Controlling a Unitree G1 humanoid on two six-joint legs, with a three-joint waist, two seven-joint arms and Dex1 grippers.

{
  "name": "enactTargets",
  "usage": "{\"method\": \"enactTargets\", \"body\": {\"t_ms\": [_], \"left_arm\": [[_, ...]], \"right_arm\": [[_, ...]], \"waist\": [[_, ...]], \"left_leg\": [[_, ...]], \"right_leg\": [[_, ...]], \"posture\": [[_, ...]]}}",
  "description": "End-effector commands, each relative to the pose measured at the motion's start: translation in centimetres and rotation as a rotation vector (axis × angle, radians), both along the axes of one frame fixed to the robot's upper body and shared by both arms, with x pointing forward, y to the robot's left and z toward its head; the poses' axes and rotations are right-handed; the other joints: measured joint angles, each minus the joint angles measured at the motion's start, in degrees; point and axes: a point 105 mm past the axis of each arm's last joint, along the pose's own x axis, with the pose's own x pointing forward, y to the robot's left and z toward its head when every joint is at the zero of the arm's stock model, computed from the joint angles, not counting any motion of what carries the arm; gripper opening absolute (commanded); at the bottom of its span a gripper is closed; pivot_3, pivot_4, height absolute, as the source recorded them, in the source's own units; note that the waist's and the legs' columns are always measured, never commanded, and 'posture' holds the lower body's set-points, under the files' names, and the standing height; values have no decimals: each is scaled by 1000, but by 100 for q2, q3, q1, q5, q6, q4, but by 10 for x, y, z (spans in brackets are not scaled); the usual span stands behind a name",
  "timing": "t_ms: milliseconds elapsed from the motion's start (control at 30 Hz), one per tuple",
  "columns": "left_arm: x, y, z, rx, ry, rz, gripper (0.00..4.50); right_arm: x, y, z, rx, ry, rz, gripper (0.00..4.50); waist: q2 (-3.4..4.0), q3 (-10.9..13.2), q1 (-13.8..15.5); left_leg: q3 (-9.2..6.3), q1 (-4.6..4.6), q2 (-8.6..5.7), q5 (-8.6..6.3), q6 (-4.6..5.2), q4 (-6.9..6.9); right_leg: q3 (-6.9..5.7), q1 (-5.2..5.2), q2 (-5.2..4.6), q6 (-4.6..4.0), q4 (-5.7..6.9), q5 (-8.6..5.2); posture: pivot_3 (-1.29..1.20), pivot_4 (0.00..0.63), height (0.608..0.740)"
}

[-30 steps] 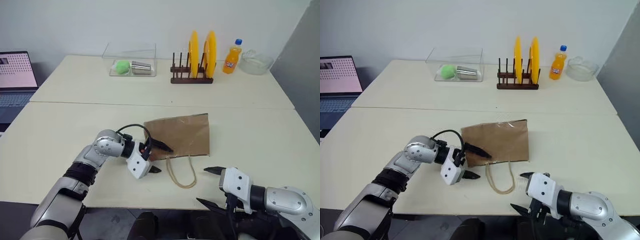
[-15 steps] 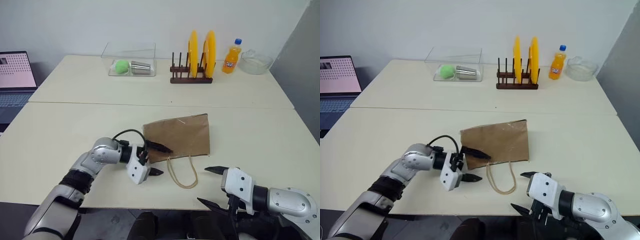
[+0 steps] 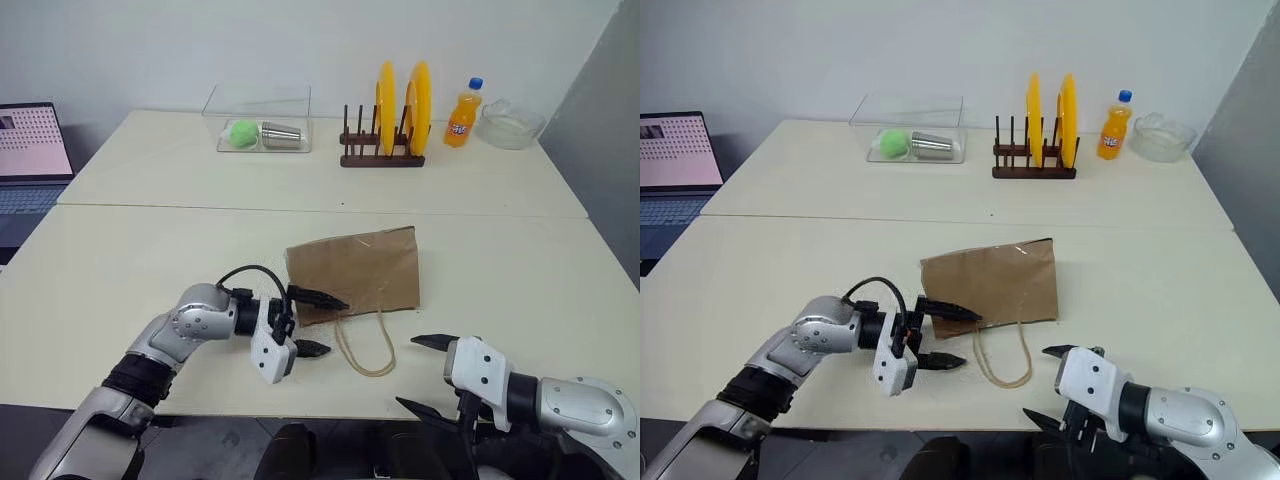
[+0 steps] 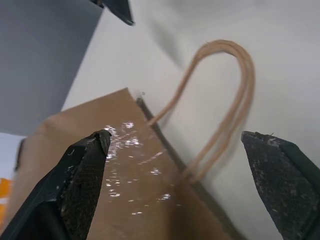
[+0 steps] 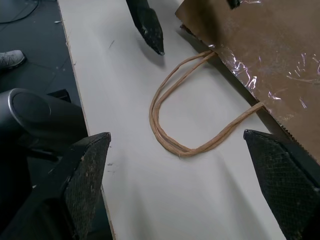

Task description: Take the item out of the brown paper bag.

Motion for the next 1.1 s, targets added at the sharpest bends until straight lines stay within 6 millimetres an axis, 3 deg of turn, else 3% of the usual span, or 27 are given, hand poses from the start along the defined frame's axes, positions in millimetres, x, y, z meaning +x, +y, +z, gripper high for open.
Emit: {"method": "enactTargets", "body": {"t_ms": [33, 367, 633, 1100], "left_arm": [[2, -10, 6, -13, -43, -32, 4449], [12, -15, -13, 76, -70, -66, 4449], [23, -28, 13, -89, -39, 2, 4449], [23, -31, 25, -170, 161, 80, 4449]], "right_arm": [[-2, 5, 8, 8, -39, 26, 4500], [0, 7, 11, 14, -44, 20, 4500], [1, 6, 12, 15, -46, 10, 4500], [-1, 6, 11, 14, -40, 12, 4500]], "waist": [[0, 0, 3], [1, -1, 3], [0, -1, 10], [0, -1, -1]], "left_leg": [[1, 0, 0, 0, 0, 0], [0, -1, -1, 0, 0, -2], [0, -2, -2, 0, 0, 0], [-2, -2, -1, 0, 0, 0]], "right_leg": [[1, 0, 0, 0, 0, 0], [0, 0, 1, 0, -3, 0], [0, 2, -1, 1, -4, 0], [-1, 0, 0, 0, -2, 0]], "posture": [[0, 150, 740], [0, 150, 740], [0, 150, 740], [0, 150, 740]]}}
